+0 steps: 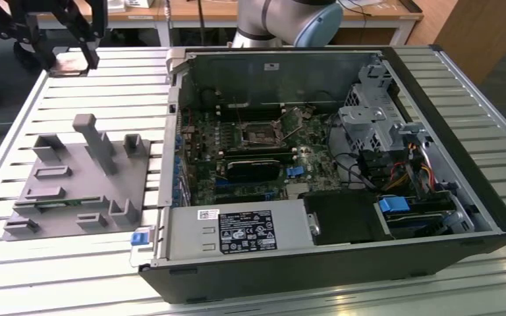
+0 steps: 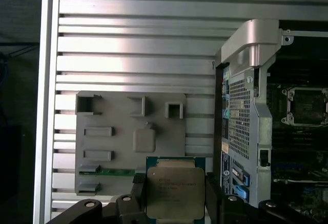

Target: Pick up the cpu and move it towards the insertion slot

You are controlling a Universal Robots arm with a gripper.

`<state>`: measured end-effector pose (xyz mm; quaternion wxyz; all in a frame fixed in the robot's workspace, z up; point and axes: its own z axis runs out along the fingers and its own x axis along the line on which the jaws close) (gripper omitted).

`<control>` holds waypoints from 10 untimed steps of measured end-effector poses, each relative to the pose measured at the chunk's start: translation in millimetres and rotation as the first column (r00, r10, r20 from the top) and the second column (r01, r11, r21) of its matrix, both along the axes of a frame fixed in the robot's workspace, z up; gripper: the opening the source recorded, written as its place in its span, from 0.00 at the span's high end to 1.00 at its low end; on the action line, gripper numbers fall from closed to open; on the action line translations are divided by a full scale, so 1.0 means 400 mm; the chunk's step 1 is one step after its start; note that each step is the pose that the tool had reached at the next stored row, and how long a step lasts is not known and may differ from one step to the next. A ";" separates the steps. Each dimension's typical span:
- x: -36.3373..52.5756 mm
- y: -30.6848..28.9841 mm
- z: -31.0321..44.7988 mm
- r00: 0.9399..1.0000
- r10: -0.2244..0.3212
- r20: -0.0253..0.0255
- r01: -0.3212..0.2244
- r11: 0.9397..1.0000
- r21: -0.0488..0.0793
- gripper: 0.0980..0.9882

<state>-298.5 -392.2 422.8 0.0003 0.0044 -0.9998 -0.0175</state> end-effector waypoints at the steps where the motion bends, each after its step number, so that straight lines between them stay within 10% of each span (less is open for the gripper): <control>1: 0.004 0.001 0.000 1.000 0.000 0.000 0.000 1.000 0.000 0.50; 10: 0.035 0.004 0.000 1.000 0.000 0.000 0.000 1.000 0.000 0.50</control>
